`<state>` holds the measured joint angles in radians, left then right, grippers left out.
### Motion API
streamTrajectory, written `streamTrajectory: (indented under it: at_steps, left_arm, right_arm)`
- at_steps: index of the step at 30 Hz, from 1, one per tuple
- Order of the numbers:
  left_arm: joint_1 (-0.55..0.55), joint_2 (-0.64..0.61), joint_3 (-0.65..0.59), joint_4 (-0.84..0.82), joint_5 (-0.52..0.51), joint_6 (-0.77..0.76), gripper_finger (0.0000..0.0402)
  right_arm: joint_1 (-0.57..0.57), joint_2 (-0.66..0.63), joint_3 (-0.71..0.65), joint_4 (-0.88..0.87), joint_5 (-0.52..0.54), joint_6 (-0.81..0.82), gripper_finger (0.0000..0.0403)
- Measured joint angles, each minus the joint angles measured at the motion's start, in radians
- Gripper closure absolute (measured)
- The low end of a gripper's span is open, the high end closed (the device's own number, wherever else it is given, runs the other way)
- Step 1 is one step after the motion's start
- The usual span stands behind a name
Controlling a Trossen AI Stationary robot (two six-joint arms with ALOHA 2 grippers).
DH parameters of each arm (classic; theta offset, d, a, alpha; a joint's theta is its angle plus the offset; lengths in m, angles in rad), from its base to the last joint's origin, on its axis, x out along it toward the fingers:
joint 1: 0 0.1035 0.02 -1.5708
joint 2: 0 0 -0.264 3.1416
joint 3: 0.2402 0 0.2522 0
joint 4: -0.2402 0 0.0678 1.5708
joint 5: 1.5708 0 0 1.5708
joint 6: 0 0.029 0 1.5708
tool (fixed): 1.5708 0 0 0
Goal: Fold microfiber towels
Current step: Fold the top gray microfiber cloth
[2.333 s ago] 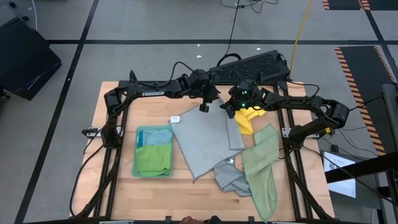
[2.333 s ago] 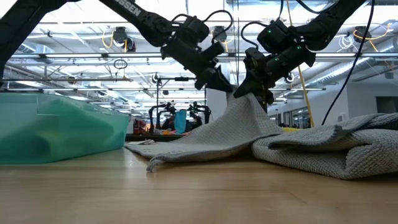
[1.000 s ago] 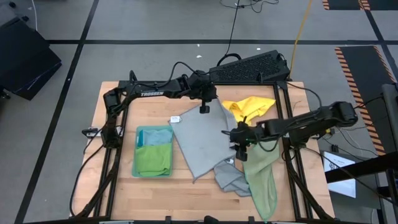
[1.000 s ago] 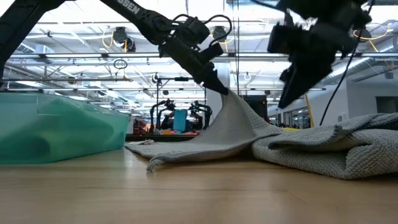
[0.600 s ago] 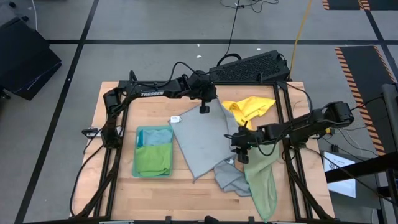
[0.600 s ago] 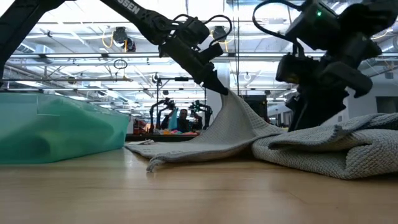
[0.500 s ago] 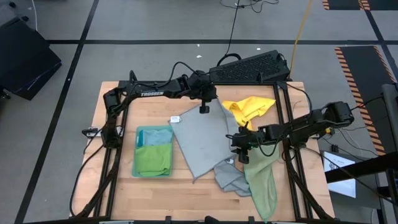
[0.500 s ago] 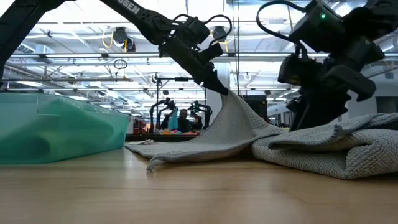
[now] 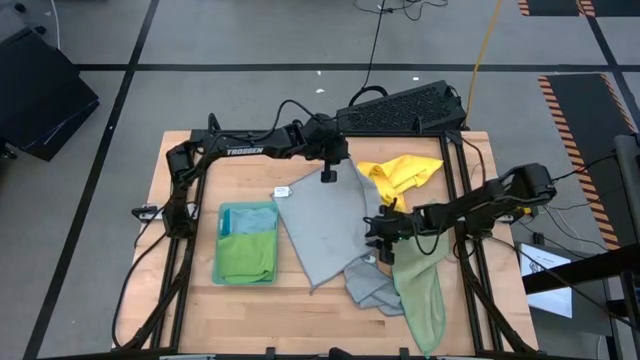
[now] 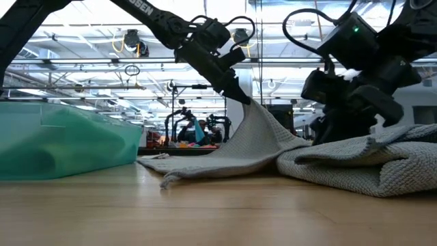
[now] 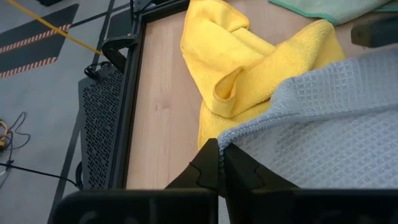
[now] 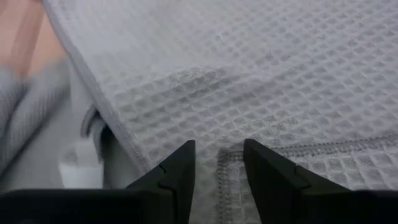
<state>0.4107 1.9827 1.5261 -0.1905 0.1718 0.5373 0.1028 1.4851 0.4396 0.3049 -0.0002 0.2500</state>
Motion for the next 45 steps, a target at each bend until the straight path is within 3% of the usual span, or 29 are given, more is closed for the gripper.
streamTrajectory:
  at_steps: [9, 16, 21, 27, 36, 40, 45]
  left_arm:
    - [-0.003, 0.0, 0.0, -0.025, 0.0, -0.009, 0.0393]
    - [-0.003, 0.0, 0.0, -0.032, -0.004, -0.01, 0.039]
    - [-0.006, 0.0, 0.0, -0.032, -0.009, -0.023, 0.0397]
    - [-0.024, -0.042, -0.001, -0.083, -0.018, -0.043, 0.0397]
    - [-0.078, -0.203, -0.001, -0.177, -0.017, -0.25, 0.0398]
    - [-0.128, -0.278, 0.0, -0.167, -0.007, -0.375, 0.0392]
    - [-0.233, -0.353, 0.001, -0.136, -0.032, -0.507, 0.0397]
  right_arm:
    - [-0.001, -0.006, 0.0, -0.013, 0.005, 0.038, 0.0328]
    - [-0.007, -0.055, -0.002, -0.088, 0.002, 0.052, 0.0393]
    - [-0.029, -0.086, -0.001, -0.126, -0.002, 0.095, 0.04]
    - [-0.062, -0.237, -0.002, -0.141, -0.001, 0.194, 0.0402]
    - [-0.084, -0.57, 0.023, -0.238, -0.002, 0.462, 0.0402]
    - [-0.084, -0.678, 0.101, -0.312, 0.001, 0.539, 0.0402]
    - [-0.084, -0.713, 0.288, -0.537, -0.002, 0.512, 0.0403]
